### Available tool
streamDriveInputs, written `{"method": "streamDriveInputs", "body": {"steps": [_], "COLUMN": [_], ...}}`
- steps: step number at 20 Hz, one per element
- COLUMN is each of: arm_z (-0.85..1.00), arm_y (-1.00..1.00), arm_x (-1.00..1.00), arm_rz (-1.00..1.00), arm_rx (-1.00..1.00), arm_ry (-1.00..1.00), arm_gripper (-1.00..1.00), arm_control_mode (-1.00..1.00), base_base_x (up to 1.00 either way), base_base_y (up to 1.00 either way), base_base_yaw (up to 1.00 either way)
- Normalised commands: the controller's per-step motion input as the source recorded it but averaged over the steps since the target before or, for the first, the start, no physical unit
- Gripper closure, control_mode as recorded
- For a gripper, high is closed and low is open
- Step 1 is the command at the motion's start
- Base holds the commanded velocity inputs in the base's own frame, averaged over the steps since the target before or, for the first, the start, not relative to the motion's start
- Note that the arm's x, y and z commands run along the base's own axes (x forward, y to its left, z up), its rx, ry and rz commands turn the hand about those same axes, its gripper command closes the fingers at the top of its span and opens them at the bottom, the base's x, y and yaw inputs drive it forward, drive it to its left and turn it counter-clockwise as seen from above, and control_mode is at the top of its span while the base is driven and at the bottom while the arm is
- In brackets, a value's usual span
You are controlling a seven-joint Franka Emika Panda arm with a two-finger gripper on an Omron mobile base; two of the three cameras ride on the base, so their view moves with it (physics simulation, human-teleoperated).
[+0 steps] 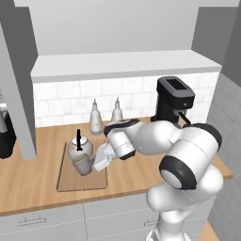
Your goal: Pick the kettle from the counter and place it on the tray. Then pick the mug from the cabinet and place it on the tray. Then close the cabinet doors.
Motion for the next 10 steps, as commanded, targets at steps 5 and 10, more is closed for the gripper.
{"method": "streamDriveInputs", "body": {"steps": [5,10], "arm_z": [-0.14,-0.18], "arm_y": [-0.11,-0.34], "arm_x": [-0.50,-0.40], "arm_rz": [0.00,0.00], "arm_rx": [0.00,0.00], "arm_ry": [-0.05,-0.01], "arm_gripper": [1.00,1.00], "arm_control_mode": [-1.00,-1.00], "base_base_x": [0.00,0.00], "base_base_y": [0.00,0.00], "base_base_yaw": [0.00,0.00]}}
